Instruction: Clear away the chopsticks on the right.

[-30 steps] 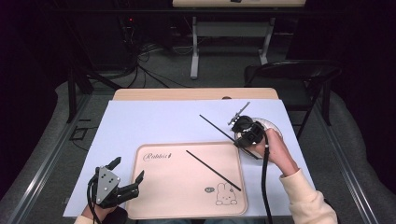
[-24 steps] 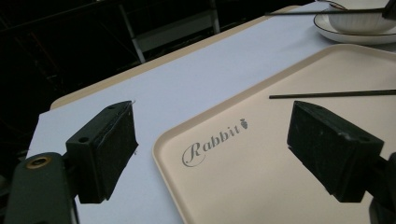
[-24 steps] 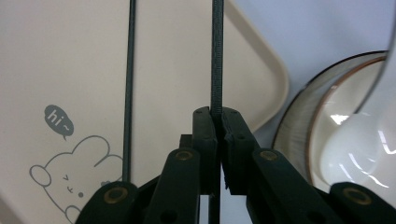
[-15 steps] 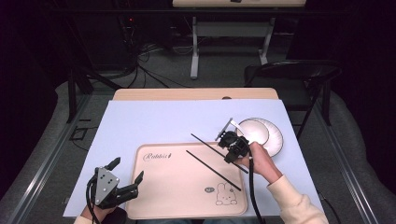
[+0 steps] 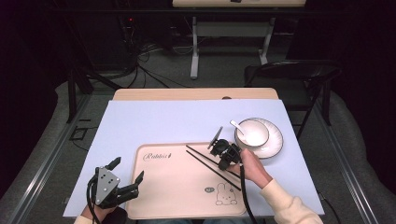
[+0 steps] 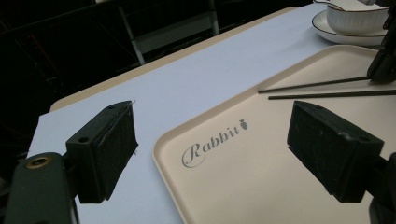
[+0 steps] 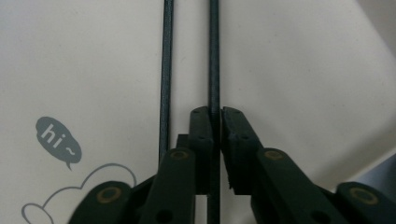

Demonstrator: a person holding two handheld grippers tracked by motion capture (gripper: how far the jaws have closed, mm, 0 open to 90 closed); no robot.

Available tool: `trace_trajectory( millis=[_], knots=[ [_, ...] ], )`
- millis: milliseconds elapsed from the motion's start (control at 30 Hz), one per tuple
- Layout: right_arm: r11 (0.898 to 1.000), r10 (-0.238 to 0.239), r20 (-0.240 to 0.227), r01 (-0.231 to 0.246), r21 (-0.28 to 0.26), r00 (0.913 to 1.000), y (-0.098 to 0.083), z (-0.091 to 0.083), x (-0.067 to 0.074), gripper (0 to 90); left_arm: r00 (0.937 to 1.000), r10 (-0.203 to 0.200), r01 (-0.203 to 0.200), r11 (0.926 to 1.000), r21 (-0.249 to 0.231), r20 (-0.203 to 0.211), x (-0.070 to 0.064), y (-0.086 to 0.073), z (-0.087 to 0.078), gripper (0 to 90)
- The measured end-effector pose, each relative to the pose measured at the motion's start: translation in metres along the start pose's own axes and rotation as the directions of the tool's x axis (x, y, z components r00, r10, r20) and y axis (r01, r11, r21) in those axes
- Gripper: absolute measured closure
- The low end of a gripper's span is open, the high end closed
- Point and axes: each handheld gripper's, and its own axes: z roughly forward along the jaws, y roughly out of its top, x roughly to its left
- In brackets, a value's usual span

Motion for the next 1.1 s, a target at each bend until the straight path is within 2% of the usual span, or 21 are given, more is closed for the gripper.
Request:
trace_trajectory(
  millis=[167, 233, 300, 367, 400, 500, 533, 600, 633, 733, 767, 833, 900, 967, 1100],
  knots=[
    [1.000, -0.011, 0.008, 0.011, -0.006, 0.9999, -0.002, -0.002, -0.001, 65.9, 1.0000, 0.003, -0.003, 1.0000, 0.001, 0.001, 0.000, 0.000, 0.000, 15.6],
    [1.000, -0.011, 0.014, 0.012, -0.027, 0.9998, -0.004, -0.007, -0.003, 56.2, 1.0000, 0.002, -0.002, 1.0000, 0.001, 0.002, 0.000, 0.000, 0.000, 15.6],
    [0.998, -0.005, 0.031, 0.007, -0.066, 0.9995, -0.008, -0.014, -0.004, 44.3, 1.0000, 0.002, -0.002, 1.0000, 0.001, 0.002, 0.000, 0.000, 0.000, 15.6],
    [0.992, -0.015, 0.030, 0.019, -0.128, 0.9994, -0.013, -0.024, -0.005, 34.1, 1.0000, 0.002, -0.002, 1.0000, 0.001, 0.002, 0.000, 0.000, 0.000, 15.6],
    [0.987, -0.012, 0.036, 0.018, -0.162, 0.9993, -0.016, -0.028, -0.005, 28.7, 1.0000, 0.002, -0.002, 1.0000, 0.002, 0.002, 0.000, 0.000, 0.000, 15.6],
    [0.969, -0.027, 0.072, 0.044, -0.243, 0.9971, -0.026, -0.042, -0.004, 19.9, 1.0000, 0.002, -0.002, 1.0000, 0.001, 0.001, 0.000, 0.000, 0.000, 15.6],
    [0.959, -0.043, 0.084, 0.065, -0.275, 0.9955, -0.029, -0.046, -0.005, 18.4, 1.0000, 0.002, -0.002, 1.0000, 0.001, 0.001, 0.000, 0.000, 0.000, 15.6],
    [0.944, -0.041, 0.106, 0.073, -0.320, 0.9935, -0.036, -0.056, -0.005, 14.7, 1.0000, 0.002, -0.002, 1.0000, -0.001, 0.001, -0.001, 0.000, 0.000, 15.6],
    [0.932, -0.042, 0.111, 0.079, -0.353, 0.9929, -0.040, -0.060, -0.004, 14.6, 1.0000, 0.002, -0.002, 1.0000, 0.001, 0.002, 0.000, 0.000, 0.000, 15.6],
    [0.909, -0.043, 0.140, 0.096, -0.405, 0.9893, -0.051, -0.072, -0.005, 10.4, 1.0000, 0.001, -0.001, 1.0000, -0.001, 0.000, 0.000, 0.000, 0.000, 15.6],
    [0.907, -0.033, 0.145, 0.091, -0.412, 0.9888, -0.054, -0.074, -0.005, 8.4, 1.0000, 0.001, -0.001, 1.0000, 0.001, 0.000, 0.000, 0.000, 0.000, 15.6],
    [0.892, -0.026, 0.155, 0.093, -0.442, 0.9875, -0.063, -0.079, -0.005, 6.1, 1.0000, 0.000, 0.000, 1.0000, -0.001, 0.000, 0.000, 0.000, 0.000, 15.6],
    [0.883, -0.015, 0.167, 0.092, -0.460, 0.9858, -0.075, -0.083, -0.007, 3.4, 1.0000, -0.001, 0.001, 1.0000, -0.001, -0.001, 0.000, 0.000, 0.000, 15.6],
    [0.864, 0.010, 0.192, 0.088, -0.495, 0.9813, -0.088, -0.087, -0.007, 2.8, 1.0000, 0.000, 0.000, 1.0000, 0.002, 0.001, 0.000, 0.000, 0.000, 15.6],
    [0.848, 0.042, 0.205, 0.073, -0.525, 0.9779, -0.112, -0.092, -0.010, 0.0, 1.0000, 0.000, 0.000, 1.0000, 0.003, 0.001, 0.000, 0.000, 0.000, 15.6]
  ],
)
